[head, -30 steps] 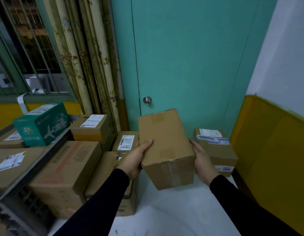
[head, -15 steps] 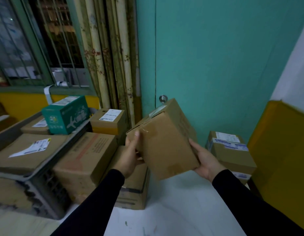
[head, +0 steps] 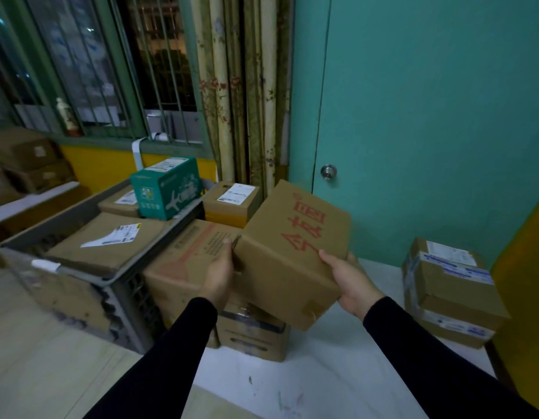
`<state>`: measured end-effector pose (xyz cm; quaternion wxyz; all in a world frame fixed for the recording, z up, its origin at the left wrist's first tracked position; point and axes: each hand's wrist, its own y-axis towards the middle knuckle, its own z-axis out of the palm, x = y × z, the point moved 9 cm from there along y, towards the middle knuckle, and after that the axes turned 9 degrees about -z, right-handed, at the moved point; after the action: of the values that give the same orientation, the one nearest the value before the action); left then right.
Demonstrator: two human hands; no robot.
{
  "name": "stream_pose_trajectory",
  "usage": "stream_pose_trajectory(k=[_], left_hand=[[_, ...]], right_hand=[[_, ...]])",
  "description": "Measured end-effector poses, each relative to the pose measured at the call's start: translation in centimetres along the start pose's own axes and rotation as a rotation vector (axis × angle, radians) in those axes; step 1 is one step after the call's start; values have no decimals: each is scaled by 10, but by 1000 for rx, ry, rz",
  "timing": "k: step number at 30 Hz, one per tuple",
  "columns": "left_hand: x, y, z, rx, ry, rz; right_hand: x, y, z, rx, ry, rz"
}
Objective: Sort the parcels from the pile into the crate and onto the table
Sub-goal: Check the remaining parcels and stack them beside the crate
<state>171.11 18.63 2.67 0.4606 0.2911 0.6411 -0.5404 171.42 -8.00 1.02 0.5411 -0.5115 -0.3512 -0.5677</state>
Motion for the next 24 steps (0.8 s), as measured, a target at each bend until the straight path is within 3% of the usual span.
stream_pose_trajectory(k=[8, 15, 24], left_hand=[[-5, 2, -32, -71, 88, 56], [-24, 3, -33, -81, 298, 242], [-28, 6, -33, -161, 478, 215]], right_hand=[[-15, -9, 44, 123, -145, -67], [-26, -9, 57, 173, -204, -112], [-30, -16, 63, 263, -308, -128]])
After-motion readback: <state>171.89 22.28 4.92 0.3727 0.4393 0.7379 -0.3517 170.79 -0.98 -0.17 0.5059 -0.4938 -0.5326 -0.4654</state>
